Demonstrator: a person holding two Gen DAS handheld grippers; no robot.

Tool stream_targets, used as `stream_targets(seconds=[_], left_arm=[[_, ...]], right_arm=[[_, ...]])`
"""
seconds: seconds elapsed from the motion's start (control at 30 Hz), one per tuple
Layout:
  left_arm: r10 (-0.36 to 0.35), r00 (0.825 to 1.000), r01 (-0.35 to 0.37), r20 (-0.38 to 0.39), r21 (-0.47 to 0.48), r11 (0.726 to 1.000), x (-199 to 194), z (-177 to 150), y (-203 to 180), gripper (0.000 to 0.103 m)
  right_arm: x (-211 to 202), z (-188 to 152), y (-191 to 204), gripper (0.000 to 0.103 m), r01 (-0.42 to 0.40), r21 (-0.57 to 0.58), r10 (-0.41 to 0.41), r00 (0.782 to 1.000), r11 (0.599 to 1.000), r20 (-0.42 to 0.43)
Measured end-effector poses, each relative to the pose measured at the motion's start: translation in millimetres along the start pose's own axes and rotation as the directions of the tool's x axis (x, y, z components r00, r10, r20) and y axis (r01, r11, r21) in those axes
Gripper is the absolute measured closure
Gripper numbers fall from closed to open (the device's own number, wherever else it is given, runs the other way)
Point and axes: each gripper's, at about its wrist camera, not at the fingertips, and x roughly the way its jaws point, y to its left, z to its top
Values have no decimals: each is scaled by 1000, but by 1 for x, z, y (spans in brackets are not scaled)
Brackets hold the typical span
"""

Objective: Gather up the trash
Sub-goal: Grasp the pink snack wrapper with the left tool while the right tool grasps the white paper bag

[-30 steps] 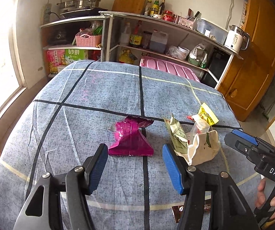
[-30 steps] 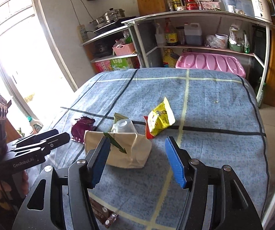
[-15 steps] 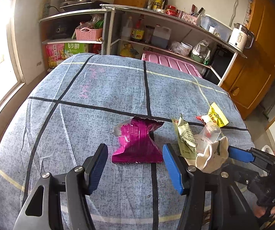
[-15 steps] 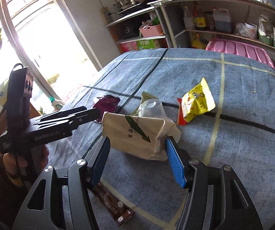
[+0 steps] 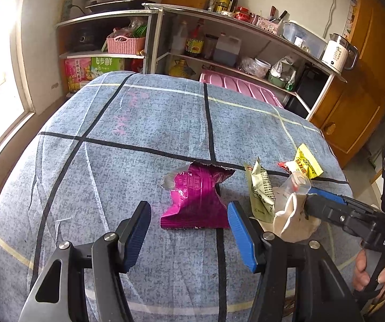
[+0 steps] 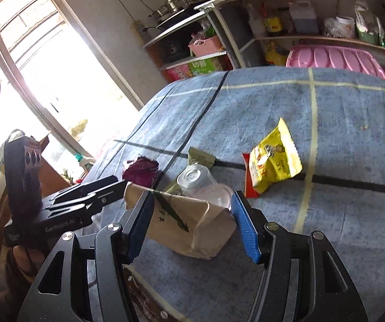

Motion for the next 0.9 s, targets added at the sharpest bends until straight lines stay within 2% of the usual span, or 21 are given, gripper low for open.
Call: stream_targets(seconds=[0.23, 0.33, 0.37, 0.43, 0.53, 0.63, 0.67, 0.73, 0.77, 0.9], left_arm=[[-1, 1000, 1, 1, -7, 1000, 1, 3, 5, 44], [6, 1000, -6, 5, -7, 1000, 1, 5, 6, 44], [7, 1000, -7, 4, -11, 1000, 1, 5, 7, 44], [2, 1000, -1, 3, -20, 1000, 2, 4, 9, 44], [-1, 1000, 1, -1, -31, 1000, 2, 4, 12, 44], [-5, 1000, 5, -1, -30, 1000, 2, 4, 12, 44], [-7, 1000, 7, -1, -27, 1000, 2, 4, 11, 44], [-4, 1000, 4, -1, -20, 1000, 3, 5, 9, 44], [-4, 1000, 4, -2, -16, 1000, 4, 5, 7, 44], [-2, 1000, 2, 0, -4, 1000, 7, 8, 1, 44]], right_arm=[[-7, -20, 32, 43, -51, -157, 39, 996, 986, -75], [-7, -18, 42, 43, 69, -215, -74, 997, 974, -14], [-4, -17, 44, 43, 83, -228, -90, 996, 970, -21], [4, -20, 52, 43, 56, -266, -75, 995, 962, -61], [16, -29, 63, 43, 112, -327, -141, 988, 939, -66], [18, -33, 56, 43, 121, -281, -145, 987, 952, -68], [16, -33, 54, 44, 116, -264, -135, 989, 958, -56], [9, -33, 51, 55, 125, -246, -137, 990, 961, -33], [7, -32, 50, 64, 129, -237, -138, 990, 963, -22], [0, -33, 48, 69, 134, -209, -137, 991, 969, 0]])
